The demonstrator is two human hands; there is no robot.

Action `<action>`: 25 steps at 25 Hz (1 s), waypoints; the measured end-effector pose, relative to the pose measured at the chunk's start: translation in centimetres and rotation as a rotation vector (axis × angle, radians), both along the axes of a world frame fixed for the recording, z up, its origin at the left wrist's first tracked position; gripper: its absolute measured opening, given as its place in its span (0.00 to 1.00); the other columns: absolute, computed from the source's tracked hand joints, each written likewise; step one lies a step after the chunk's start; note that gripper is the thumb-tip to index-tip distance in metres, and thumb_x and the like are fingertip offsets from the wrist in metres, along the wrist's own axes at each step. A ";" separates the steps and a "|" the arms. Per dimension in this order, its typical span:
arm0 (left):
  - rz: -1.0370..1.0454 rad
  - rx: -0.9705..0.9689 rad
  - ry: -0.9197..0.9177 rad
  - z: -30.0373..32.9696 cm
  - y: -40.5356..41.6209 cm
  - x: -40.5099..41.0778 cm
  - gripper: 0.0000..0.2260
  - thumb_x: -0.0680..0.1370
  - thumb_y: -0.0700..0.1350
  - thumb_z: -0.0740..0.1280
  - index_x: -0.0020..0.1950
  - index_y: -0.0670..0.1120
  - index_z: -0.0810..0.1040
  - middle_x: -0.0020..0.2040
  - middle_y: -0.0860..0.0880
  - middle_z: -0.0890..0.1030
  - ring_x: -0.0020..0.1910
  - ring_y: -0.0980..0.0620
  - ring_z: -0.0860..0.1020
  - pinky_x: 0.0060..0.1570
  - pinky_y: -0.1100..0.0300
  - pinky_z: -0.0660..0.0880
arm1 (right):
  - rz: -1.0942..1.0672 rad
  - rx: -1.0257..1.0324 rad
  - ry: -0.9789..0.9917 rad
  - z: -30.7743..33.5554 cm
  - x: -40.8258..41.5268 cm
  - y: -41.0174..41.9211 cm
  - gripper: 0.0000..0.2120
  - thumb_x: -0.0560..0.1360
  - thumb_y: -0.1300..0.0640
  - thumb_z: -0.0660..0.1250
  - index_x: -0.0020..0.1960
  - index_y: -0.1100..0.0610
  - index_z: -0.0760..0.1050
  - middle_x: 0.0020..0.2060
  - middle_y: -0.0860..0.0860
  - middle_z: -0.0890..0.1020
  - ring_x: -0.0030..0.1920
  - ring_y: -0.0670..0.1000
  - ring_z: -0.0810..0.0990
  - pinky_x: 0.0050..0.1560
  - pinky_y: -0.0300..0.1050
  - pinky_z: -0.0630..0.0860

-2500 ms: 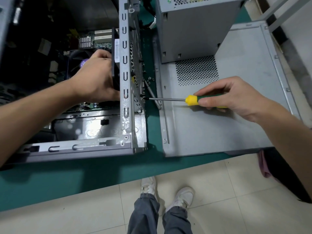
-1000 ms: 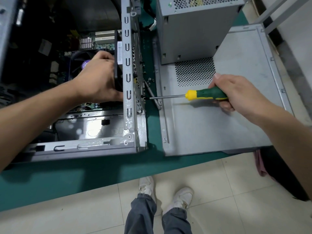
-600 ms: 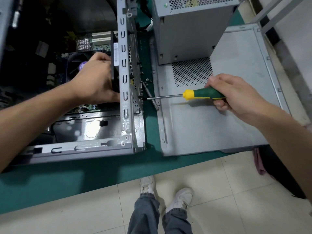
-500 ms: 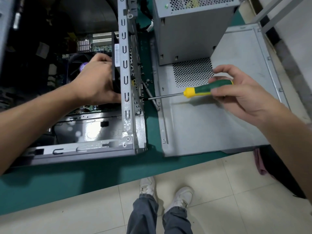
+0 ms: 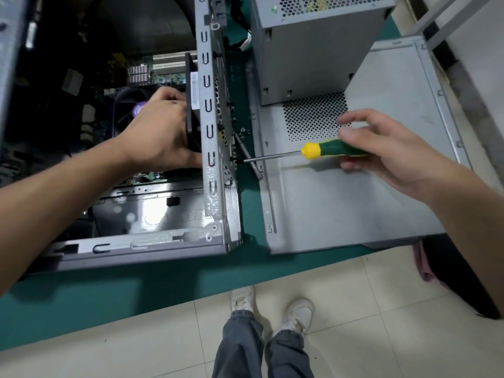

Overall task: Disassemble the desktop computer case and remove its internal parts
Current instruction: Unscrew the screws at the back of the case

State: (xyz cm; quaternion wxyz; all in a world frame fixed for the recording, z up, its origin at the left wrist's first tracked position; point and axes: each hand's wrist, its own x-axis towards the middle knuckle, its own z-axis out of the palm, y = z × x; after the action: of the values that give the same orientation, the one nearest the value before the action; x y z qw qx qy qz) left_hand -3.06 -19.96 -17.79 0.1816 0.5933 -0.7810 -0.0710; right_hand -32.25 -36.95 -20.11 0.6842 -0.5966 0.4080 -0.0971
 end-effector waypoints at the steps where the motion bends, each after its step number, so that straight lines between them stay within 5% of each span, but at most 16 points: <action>1: 0.006 0.003 -0.001 0.0 0.0 0.1 0.12 0.67 0.58 0.62 0.38 0.65 0.57 0.32 0.55 0.66 0.31 0.40 0.78 0.46 0.54 0.60 | 0.040 -0.094 0.140 0.0 0.1 0.1 0.08 0.78 0.50 0.66 0.53 0.53 0.77 0.37 0.53 0.77 0.30 0.48 0.75 0.31 0.41 0.73; 3: 0.018 0.012 -0.008 -0.2 0.1 0.3 0.11 0.67 0.59 0.62 0.38 0.65 0.58 0.29 0.53 0.70 0.31 0.39 0.79 0.49 0.54 0.60 | 0.007 -0.111 0.128 -0.3 0.3 0.2 0.07 0.81 0.54 0.62 0.52 0.54 0.78 0.34 0.50 0.75 0.29 0.47 0.70 0.31 0.41 0.66; 6: 0.027 0.005 -0.015 -0.6 0.0 0.5 0.11 0.68 0.59 0.62 0.39 0.65 0.58 0.30 0.51 0.71 0.32 0.39 0.79 0.50 0.54 0.61 | -0.073 0.135 -0.179 -0.1 0.0 -0.1 0.18 0.74 0.72 0.63 0.54 0.51 0.76 0.45 0.50 0.77 0.42 0.47 0.77 0.42 0.38 0.75; 9: 0.026 0.005 -0.010 -0.7 -0.1 0.5 0.10 0.68 0.59 0.62 0.40 0.65 0.59 0.32 0.53 0.71 0.33 0.38 0.79 0.48 0.55 0.60 | 0.005 0.003 0.028 -0.2 0.2 -0.2 0.06 0.77 0.53 0.66 0.51 0.54 0.78 0.36 0.49 0.78 0.35 0.48 0.78 0.35 0.41 0.77; 11: 0.039 0.004 0.000 -0.6 -0.1 0.6 0.09 0.68 0.58 0.63 0.40 0.63 0.62 0.31 0.50 0.75 0.35 0.36 0.80 0.46 0.56 0.59 | 0.051 -0.134 0.177 -0.5 0.4 -0.2 0.13 0.81 0.48 0.61 0.50 0.55 0.78 0.29 0.49 0.73 0.28 0.48 0.69 0.28 0.43 0.65; 13: 0.045 -0.006 -0.008 -0.5 -0.2 0.4 0.07 0.68 0.58 0.63 0.39 0.60 0.65 0.31 0.45 0.79 0.36 0.35 0.80 0.48 0.55 0.60 | -0.035 -0.015 0.042 -0.6 0.4 -0.3 0.07 0.81 0.60 0.61 0.51 0.54 0.78 0.35 0.50 0.73 0.32 0.48 0.69 0.32 0.43 0.63; 16: 0.054 0.028 -0.035 -0.4 -0.2 0.5 0.10 0.68 0.58 0.62 0.35 0.53 0.76 0.31 0.44 0.80 0.35 0.37 0.81 0.50 0.54 0.61 | -0.079 0.195 -0.200 -0.2 0.0 -0.5 0.18 0.72 0.72 0.64 0.53 0.51 0.76 0.48 0.51 0.77 0.44 0.49 0.77 0.46 0.40 0.74; 18: 0.068 0.031 -0.024 -0.5 -0.2 0.6 0.09 0.68 0.59 0.62 0.35 0.55 0.75 0.31 0.47 0.78 0.35 0.38 0.80 0.51 0.54 0.61 | -0.015 0.124 -0.036 -0.1 0.1 -0.4 0.07 0.74 0.57 0.68 0.52 0.53 0.77 0.46 0.54 0.77 0.40 0.50 0.79 0.41 0.41 0.78; 20: 0.076 0.030 -0.018 -0.6 -0.2 0.7 0.06 0.68 0.60 0.62 0.38 0.61 0.66 0.31 0.49 0.76 0.35 0.39 0.80 0.51 0.55 0.61 | 0.069 -0.040 0.215 -0.3 0.3 -0.4 0.15 0.78 0.45 0.64 0.53 0.58 0.76 0.38 0.55 0.75 0.28 0.49 0.71 0.25 0.39 0.68; 23: 0.057 0.024 -0.008 -0.7 -0.1 0.7 0.09 0.68 0.60 0.62 0.39 0.65 0.61 0.30 0.52 0.73 0.34 0.40 0.79 0.50 0.55 0.60 | -0.022 0.022 0.032 -0.2 0.3 -0.6 0.06 0.79 0.63 0.63 0.54 0.55 0.76 0.42 0.54 0.74 0.34 0.49 0.72 0.31 0.40 0.68; 25: 0.061 0.032 -0.012 -0.8 0.0 0.7 0.08 0.67 0.61 0.62 0.39 0.63 0.63 0.30 0.50 0.76 0.34 0.39 0.79 0.51 0.55 0.60 | -0.048 0.160 -0.146 0.1 -0.1 -0.6 0.17 0.72 0.70 0.66 0.54 0.52 0.76 0.49 0.52 0.78 0.42 0.49 0.78 0.41 0.40 0.78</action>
State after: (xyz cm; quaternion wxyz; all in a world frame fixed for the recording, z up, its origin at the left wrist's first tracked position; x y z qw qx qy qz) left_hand -2.33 -20.01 -18.54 0.1694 0.6202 -0.7624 -0.0741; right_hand -32.34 -37.55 -19.98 0.7550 -0.5215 0.3778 -0.1239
